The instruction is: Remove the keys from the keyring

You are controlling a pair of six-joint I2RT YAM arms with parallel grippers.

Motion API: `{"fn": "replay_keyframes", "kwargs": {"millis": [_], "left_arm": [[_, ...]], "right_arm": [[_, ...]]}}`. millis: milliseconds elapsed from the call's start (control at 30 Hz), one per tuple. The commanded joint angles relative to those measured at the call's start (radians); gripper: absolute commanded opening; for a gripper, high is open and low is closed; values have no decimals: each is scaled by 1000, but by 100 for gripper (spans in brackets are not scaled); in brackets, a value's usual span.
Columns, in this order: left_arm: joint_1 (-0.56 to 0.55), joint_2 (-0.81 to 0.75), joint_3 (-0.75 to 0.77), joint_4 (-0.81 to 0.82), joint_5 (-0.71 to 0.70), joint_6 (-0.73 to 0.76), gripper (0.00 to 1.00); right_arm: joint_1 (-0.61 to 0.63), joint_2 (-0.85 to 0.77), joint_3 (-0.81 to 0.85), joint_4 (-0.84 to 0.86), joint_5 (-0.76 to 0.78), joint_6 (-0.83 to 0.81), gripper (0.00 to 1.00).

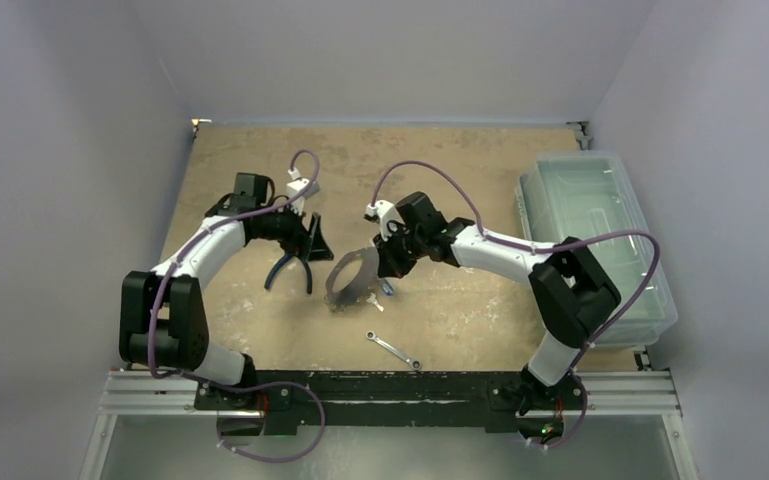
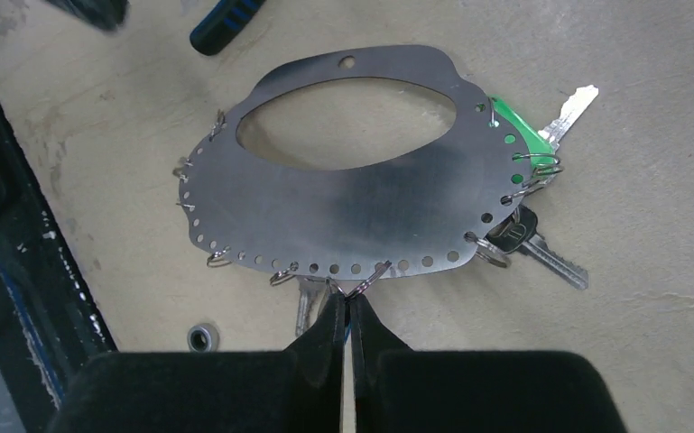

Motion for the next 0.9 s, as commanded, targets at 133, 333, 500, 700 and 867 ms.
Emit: {"fn": "replay_keyframes", "kwargs": {"millis": [133, 333, 500, 700, 867], "left_arm": [[-117, -22, -57, 179, -15, -78, 83], [-169, -57, -79, 202, -105, -93, 87], [-175, -116, -111, 171, -76, -61, 88], [-272, -203, -134, 132, -207, -54, 85], [-383, -269, -189, 194, -328, -66, 85]], "right_arm": [[-9, -68, 46, 58, -94, 51, 0], [-15, -68, 44, 72, -109, 92, 0], [-54, -64, 53, 74, -142, 149, 0], [-61, -32, 67, 69, -157, 189, 0], [-63, -18, 75, 71, -171, 210, 0]]}}
